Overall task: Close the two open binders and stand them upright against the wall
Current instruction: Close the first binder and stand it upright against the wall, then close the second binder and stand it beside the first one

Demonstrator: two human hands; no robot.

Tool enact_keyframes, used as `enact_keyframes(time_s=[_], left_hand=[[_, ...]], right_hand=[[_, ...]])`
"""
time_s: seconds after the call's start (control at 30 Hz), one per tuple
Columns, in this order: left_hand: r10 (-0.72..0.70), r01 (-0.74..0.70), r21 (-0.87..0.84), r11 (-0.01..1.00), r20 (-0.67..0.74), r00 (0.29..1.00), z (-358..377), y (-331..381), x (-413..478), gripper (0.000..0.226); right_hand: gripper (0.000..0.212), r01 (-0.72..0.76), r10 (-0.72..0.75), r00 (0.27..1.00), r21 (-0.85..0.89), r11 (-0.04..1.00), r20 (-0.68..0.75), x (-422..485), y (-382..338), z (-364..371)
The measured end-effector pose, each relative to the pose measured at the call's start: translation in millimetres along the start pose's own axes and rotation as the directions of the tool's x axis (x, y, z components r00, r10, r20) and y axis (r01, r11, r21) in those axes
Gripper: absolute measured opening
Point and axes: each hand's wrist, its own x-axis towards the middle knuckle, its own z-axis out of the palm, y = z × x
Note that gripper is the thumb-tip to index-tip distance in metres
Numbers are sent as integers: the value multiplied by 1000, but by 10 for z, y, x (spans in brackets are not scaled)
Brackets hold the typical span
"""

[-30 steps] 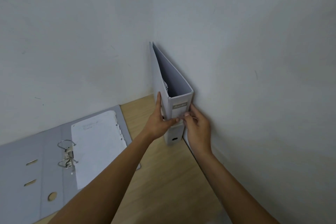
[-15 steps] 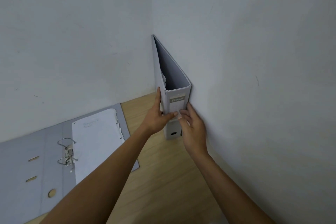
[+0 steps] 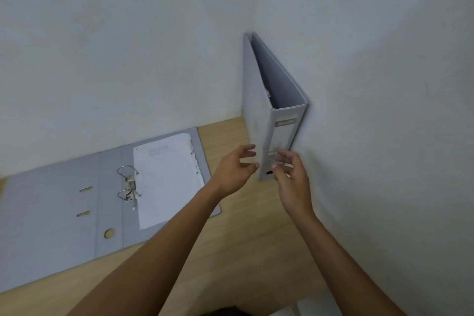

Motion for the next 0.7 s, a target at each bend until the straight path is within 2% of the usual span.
enact_keyframes(time_s=[0.17, 0.33, 0.5, 0.7], left_hand=[[-97, 97, -51, 994, 9, 995, -485, -507, -511, 42], [-224, 216, -113, 970, -62, 973, -1123, -1113, -1026, 38], [-339, 310, -179, 934, -167, 926, -1846, -1662, -1528, 35], [-450, 390, -249, 887, -266, 852, -2572, -2292, -2199, 34]], right_hand=[[31, -28, 34, 994, -62, 998, 105, -221, 26, 543], [28, -49, 77, 969, -127, 991, 233, -546, 26, 1270], [28, -67, 140, 912, -197, 978, 387, -908, 38, 2179], [31, -40, 221, 806, -322, 946, 550, -1283, 104, 3209]])
